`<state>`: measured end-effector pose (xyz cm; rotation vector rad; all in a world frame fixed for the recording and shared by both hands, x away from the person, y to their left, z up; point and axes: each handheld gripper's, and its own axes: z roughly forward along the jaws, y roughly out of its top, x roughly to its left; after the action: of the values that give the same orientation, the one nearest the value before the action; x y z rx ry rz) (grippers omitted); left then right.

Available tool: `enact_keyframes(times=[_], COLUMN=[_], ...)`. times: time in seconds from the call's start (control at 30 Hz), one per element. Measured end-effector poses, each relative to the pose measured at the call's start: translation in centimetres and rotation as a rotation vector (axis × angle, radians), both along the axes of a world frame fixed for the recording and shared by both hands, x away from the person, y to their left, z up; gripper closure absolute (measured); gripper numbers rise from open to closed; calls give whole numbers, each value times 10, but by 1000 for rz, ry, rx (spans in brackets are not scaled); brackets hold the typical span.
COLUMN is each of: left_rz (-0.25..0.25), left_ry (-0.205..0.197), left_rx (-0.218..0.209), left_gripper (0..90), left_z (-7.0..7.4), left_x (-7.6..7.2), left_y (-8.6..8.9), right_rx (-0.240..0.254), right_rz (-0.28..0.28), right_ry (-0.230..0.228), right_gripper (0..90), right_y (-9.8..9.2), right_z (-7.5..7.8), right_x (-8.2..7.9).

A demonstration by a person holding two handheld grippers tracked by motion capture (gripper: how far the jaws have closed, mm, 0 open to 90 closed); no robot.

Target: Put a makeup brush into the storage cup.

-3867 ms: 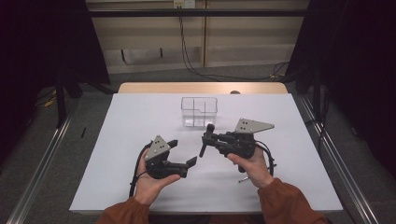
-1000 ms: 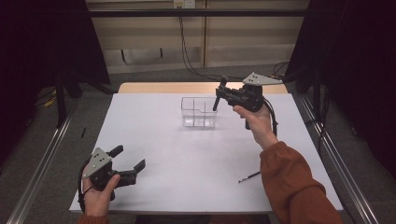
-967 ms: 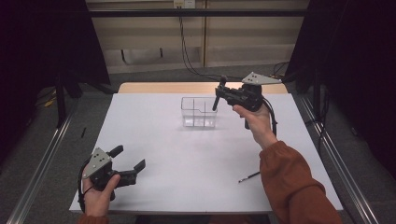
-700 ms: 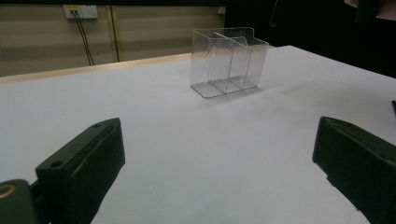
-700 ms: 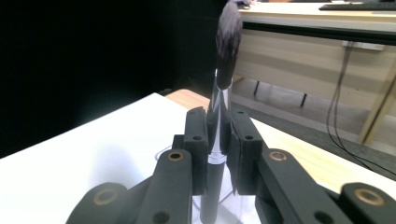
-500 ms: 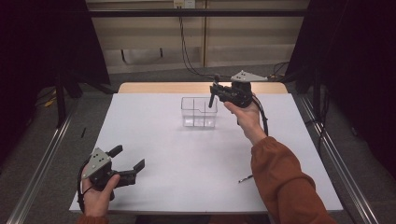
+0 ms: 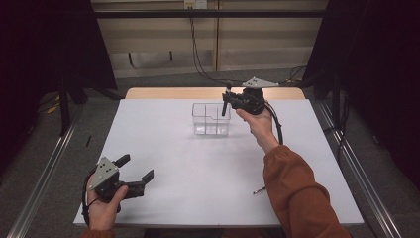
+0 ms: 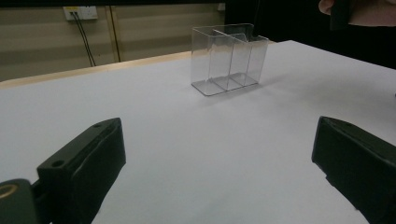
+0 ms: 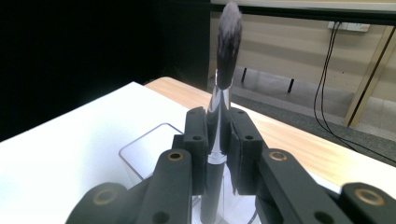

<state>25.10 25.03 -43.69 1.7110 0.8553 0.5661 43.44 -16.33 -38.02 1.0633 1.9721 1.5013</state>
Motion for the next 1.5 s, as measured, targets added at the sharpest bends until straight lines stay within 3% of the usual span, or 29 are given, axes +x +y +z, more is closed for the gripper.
enact_keyframes(times=[0.83, 1.07, 1.5], left_rz=[2, 3, -1], left_ry=[-2, -5, -10], left_rx=[14, 14, 13], left_gripper=[29, 30, 32], left_z=[1, 0, 0], left_x=[0, 0, 0], left_y=[1, 2, 2], right_rx=[-24, -50, -46], right_rz=[8, 10, 7], right_ry=[41, 43, 67], right_gripper=[799, 798, 793], right_y=[1, 1, -1], right_z=[-19, -24, -34], right_x=[5, 5, 7])
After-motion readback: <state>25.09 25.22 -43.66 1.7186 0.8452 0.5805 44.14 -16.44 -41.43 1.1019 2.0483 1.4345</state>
